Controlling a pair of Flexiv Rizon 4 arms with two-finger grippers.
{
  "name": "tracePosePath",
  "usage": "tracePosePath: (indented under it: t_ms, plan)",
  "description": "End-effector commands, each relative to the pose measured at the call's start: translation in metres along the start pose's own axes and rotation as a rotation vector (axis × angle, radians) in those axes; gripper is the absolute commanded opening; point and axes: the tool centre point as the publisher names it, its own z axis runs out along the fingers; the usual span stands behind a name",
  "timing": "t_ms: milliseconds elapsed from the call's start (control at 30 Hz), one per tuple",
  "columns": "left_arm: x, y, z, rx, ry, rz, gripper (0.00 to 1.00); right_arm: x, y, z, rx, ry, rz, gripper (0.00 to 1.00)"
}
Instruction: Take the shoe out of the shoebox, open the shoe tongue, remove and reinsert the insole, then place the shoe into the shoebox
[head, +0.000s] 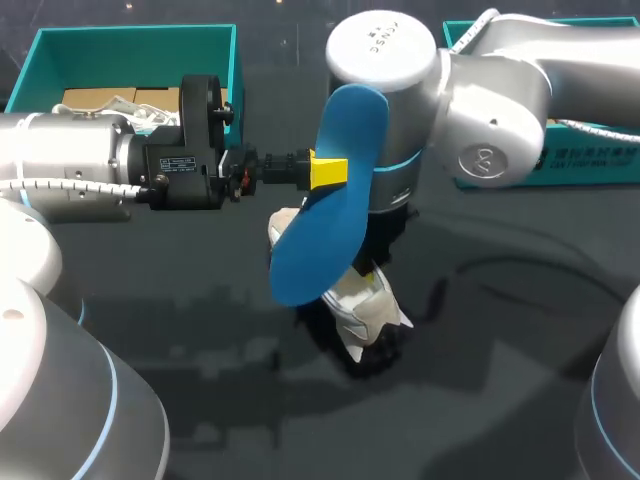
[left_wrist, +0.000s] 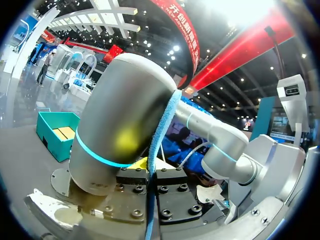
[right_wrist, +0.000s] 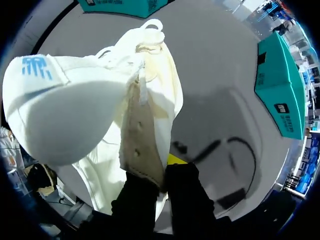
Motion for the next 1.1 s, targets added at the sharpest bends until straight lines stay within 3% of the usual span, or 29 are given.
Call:
tracePosePath:
  t_ms: [33,567,1100]
  plan:
    - [0.0,0.002,0.001,0.004,-0.001,0.0,0.0,-0.001,-0.011,-0.003,-0.038,-0.004,0.16,0.0]
    - [0.0,0.002,0.001,0.004,-0.001,0.0,0.0,-0.002,-0.021,0.017,-0.056,0.022,0.319,0.0]
    - [0.0,0.002,0.001,0.004,-0.001,0.0,0.0,-0.008,-0.018,0.037,-0.04,0.04,0.452,0.0]
